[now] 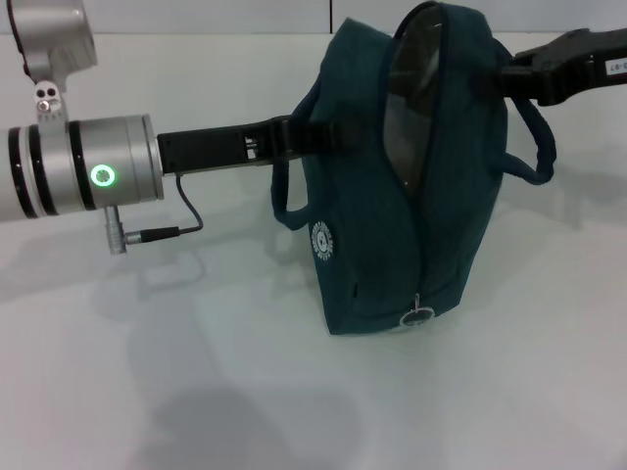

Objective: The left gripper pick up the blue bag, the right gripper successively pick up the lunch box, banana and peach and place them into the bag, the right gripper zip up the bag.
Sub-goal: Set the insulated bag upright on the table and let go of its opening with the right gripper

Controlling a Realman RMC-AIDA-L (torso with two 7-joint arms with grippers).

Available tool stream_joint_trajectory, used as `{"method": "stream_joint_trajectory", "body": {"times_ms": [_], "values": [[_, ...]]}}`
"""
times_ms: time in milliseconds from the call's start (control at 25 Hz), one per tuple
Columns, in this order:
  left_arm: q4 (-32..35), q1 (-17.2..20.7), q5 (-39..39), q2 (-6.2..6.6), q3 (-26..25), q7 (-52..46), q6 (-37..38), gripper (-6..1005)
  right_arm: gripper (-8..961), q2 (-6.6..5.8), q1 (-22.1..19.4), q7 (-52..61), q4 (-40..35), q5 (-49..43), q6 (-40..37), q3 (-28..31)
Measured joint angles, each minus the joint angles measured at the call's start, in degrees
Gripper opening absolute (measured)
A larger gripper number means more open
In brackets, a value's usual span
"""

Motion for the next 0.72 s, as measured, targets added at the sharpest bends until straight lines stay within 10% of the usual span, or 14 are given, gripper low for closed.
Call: {"method": "stream_joint_trajectory", "body": {"times_ms": [720], "values": [[-1.60,2.24,-2.32,-0.03,-0.23,1.93,-1.39,61,57,-0.43,2.76,-5.20,7.76,0.52,3.55,0.43]]}}
